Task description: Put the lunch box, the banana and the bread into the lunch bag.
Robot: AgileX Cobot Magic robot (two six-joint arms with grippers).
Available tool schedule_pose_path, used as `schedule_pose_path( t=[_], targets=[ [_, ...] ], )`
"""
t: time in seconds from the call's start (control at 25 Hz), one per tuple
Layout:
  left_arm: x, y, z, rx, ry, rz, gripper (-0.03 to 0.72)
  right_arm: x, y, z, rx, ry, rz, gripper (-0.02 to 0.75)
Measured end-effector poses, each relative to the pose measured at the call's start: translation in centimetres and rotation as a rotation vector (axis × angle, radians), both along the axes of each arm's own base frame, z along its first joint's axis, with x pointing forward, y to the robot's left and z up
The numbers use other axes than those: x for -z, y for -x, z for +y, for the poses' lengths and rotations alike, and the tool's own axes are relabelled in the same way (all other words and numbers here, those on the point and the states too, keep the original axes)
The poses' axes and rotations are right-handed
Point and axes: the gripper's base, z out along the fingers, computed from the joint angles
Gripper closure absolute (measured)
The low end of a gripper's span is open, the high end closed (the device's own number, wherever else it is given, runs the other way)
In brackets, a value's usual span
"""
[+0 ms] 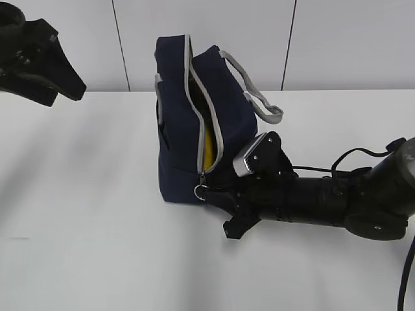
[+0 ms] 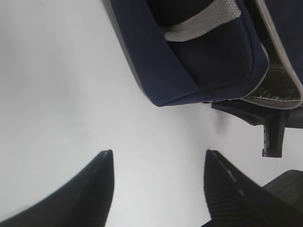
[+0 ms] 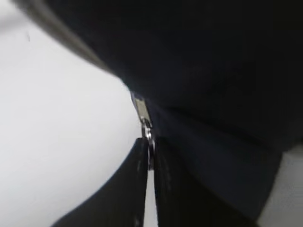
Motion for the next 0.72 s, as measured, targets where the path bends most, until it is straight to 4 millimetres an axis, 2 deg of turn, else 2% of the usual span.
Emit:
schedule_pose_path(
  t=[0.12, 0.48, 0.72],
  targets=[
    [0.0, 0.0, 0.0, -0.002, 0.0, -0.004, 0.255, 0.0, -0.1, 0.0, 0.008, -0.005, 0.0, 0.732],
    [0.0, -0.1, 0.0, -0.003, 0.001, -0.006, 0.255, 0.1, 0.0, -0.1, 0.01, 0.008, 0.006, 0.732],
    [0.0, -0.1, 0.0, -0.003, 0.001, -0.007, 0.255, -1.4, 0.3, 0.0, -0.024, 0.01, -0.031, 0.732]
  ],
)
